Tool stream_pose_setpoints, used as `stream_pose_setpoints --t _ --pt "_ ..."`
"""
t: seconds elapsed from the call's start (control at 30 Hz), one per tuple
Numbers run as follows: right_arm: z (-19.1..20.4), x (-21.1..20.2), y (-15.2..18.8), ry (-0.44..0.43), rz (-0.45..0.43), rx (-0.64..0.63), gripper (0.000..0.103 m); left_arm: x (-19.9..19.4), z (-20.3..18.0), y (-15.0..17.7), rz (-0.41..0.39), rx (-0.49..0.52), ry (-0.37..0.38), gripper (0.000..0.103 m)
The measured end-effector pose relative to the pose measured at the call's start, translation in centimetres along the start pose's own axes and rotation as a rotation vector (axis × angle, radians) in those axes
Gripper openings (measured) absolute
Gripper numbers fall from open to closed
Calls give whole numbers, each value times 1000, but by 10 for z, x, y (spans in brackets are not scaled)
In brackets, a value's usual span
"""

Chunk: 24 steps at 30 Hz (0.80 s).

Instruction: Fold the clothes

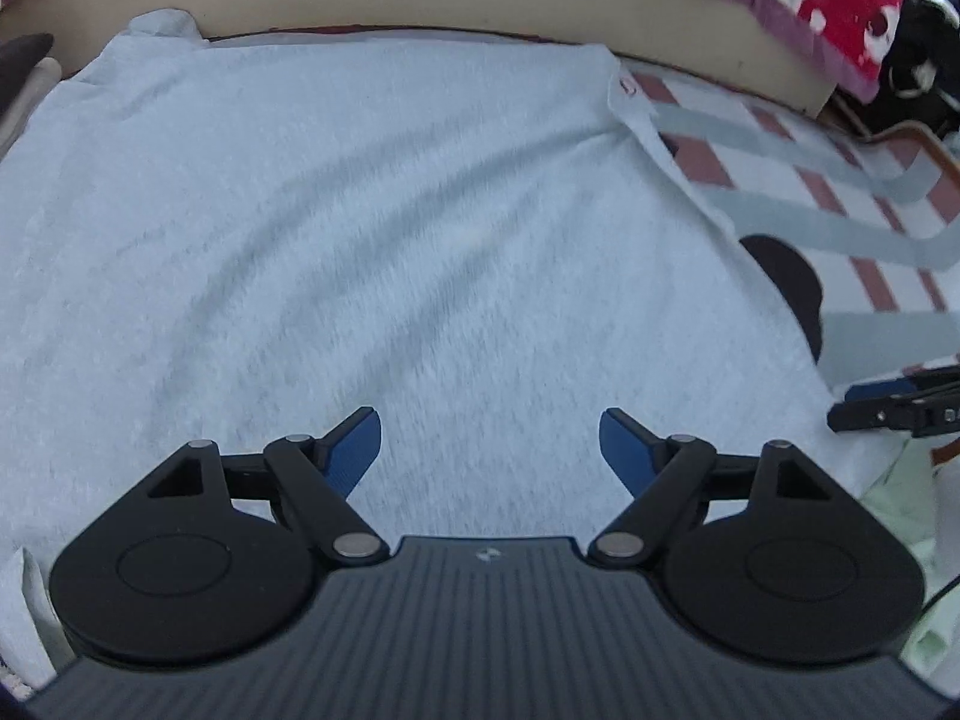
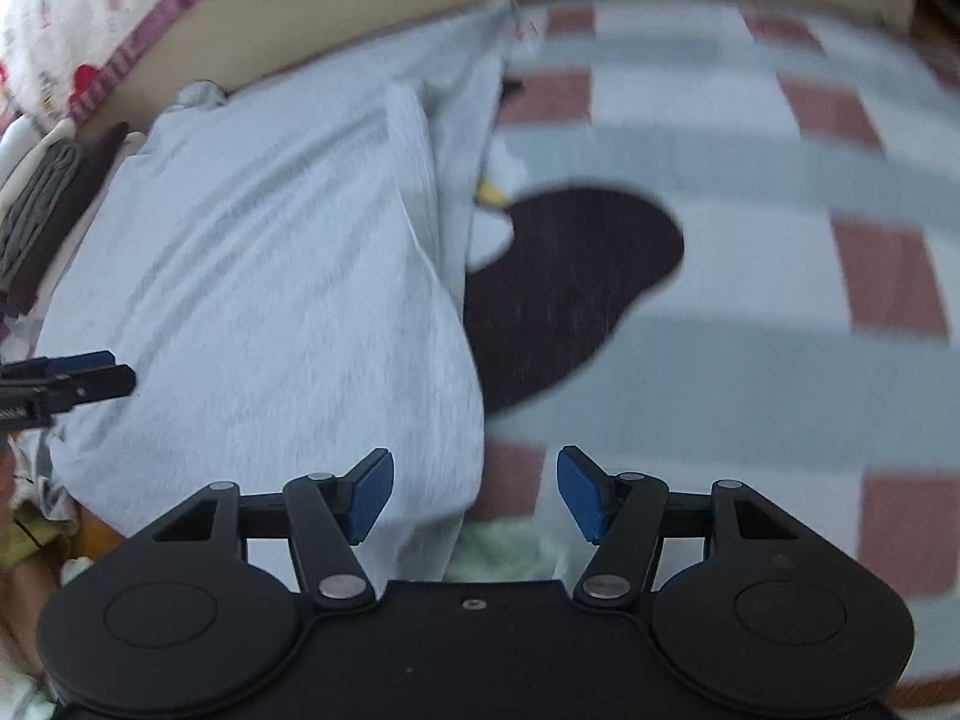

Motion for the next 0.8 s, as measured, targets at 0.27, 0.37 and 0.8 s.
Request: stream_pose_setpoints --t 0.27,0.37,0.8 --pt "-6 7 10 -132 128 244 64 0 12 10 29 -20 -65 80" --pt "7 1 14 -77 26 102 5 0 17 14 40 -28 -89 80" --pt "15 -50 61 110 -137 -1 3 -51 55 36 192 -43 -181 80"
Point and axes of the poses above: each gripper's, at about its wrist camera, not at the fingertips, and x roughly the way its jaws point, z to its left, y to its underside, the point moved 5 cm from there along x, roughly the way its jaws point, and after that the axes turned 8 degrees about y, right-handed, at the moved point
